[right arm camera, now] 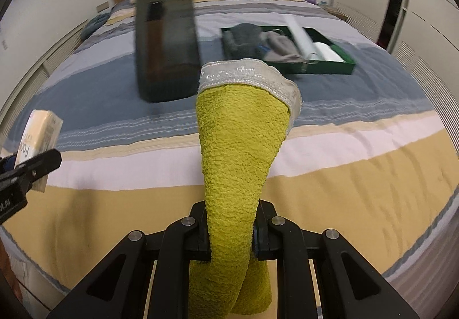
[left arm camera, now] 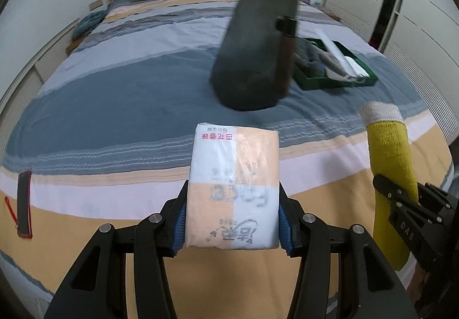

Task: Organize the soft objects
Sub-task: 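Carry the tissue pack and yellow towel over the green tray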

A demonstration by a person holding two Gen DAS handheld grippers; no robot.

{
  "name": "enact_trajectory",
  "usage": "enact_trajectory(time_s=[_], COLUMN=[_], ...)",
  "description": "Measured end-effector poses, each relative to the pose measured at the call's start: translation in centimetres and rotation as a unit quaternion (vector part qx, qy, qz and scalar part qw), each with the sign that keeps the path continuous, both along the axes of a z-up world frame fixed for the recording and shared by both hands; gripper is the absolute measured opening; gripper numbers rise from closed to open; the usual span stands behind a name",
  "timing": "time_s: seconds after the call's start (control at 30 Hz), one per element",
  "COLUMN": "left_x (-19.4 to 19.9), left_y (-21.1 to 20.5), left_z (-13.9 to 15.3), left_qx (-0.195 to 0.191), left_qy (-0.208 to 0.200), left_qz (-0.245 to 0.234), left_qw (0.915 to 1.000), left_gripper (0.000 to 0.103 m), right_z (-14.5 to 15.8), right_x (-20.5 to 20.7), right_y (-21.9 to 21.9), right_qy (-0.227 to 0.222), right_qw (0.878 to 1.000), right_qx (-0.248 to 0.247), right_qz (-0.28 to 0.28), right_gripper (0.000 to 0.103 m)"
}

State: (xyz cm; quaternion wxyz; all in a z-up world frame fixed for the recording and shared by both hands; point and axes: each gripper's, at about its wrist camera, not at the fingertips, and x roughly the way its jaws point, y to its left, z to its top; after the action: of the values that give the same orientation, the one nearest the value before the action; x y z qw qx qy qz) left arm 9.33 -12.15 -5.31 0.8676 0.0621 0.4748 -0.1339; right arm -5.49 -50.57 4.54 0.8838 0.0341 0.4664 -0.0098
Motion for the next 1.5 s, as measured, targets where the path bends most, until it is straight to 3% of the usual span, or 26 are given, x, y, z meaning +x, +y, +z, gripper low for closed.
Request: enact_trajectory(time_s=[0.57,0.87,1.1,1.5], left_x=[0.2,3.3,7.1,14.9], left_y=[-12.8,-19.7,-23.5,-25.5], left_z=[0.6,1.2,1.8,2.8], left_qx=[-0.012,-0.024,-0.035,-0.054], left_qy=[0.012,0.006,-0.004,-0.027], left_qz=[-0.097,-0.123,-0.114,-0.061], left_qw=[0.9951,0.9920,0.9929,0.9963], left_gripper=[0.046,0.046,0.046,0.046], right_z=[1.5,2.4,2.9,2.2], right_x=[0.7,5.7,10.1,19.3], right_y=[-10.2,-14.7,-16.5,-16.9], right_qy=[-0.015,-0.035,-0.054,-0.078], right_qw=[0.997,0.994,0.993,0.991], right_qx=[-0.020,-0.047,-0.067,-0.095], right_qz=[-0.079,-0.092,-0.087,-0.044], right_gripper=[0.017,0.017,0.017,0.017])
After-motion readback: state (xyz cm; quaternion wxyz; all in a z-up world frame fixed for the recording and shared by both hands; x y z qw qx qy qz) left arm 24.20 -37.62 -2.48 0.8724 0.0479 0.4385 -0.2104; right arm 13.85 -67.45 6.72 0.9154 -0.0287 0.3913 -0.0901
